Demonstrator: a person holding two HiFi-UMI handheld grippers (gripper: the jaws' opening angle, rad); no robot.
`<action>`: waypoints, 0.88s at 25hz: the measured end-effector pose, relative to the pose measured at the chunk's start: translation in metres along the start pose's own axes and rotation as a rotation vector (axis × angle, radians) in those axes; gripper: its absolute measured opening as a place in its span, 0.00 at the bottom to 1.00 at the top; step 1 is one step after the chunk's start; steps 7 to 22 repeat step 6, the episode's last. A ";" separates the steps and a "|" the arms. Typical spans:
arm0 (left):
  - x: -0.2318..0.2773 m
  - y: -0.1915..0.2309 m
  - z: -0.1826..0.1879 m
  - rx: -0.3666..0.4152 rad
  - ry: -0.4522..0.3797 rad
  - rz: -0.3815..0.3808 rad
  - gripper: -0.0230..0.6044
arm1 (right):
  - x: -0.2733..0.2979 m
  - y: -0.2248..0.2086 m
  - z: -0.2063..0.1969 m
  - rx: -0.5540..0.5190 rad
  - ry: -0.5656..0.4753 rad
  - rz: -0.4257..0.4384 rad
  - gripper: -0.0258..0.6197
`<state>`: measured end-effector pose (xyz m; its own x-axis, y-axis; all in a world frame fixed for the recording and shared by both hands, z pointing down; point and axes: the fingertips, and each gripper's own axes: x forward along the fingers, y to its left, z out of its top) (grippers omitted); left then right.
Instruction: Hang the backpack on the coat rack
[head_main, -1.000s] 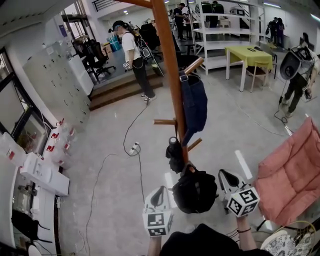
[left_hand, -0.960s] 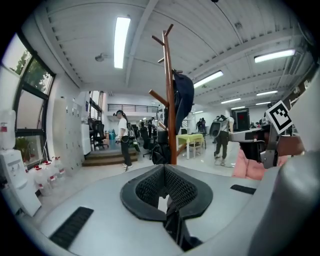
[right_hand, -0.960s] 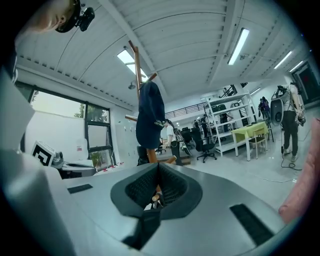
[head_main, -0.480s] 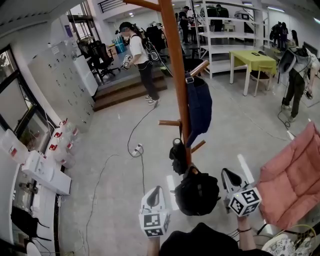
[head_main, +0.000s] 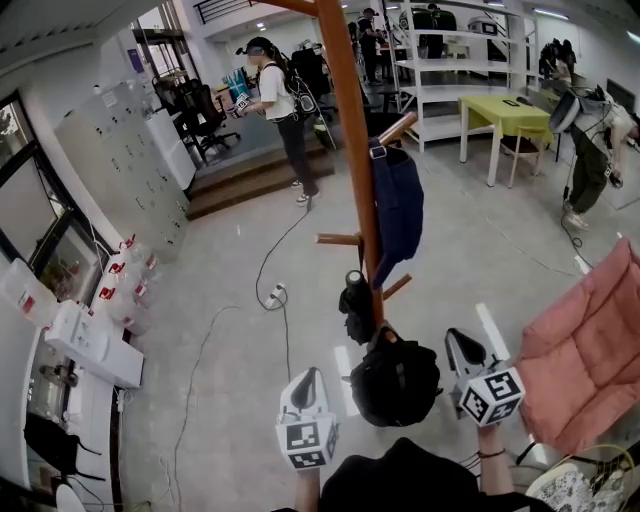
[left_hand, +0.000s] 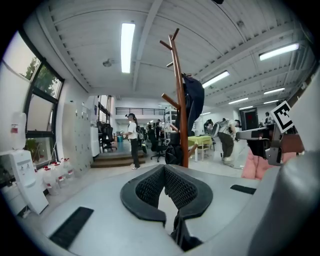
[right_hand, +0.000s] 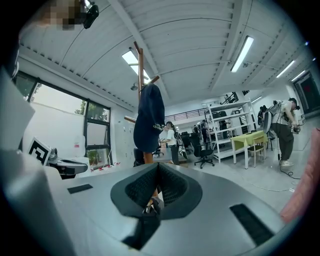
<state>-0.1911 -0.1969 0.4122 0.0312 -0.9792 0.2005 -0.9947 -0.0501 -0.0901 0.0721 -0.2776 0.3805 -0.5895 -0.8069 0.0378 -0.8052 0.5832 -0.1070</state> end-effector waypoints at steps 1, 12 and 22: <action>0.000 0.000 0.000 0.001 0.000 0.000 0.06 | 0.000 -0.001 0.000 0.001 -0.001 -0.003 0.06; 0.004 -0.001 0.000 0.003 0.002 -0.003 0.06 | 0.001 -0.005 0.000 0.004 -0.004 -0.011 0.06; 0.004 -0.001 0.000 0.003 0.002 -0.003 0.06 | 0.001 -0.005 0.000 0.004 -0.004 -0.011 0.06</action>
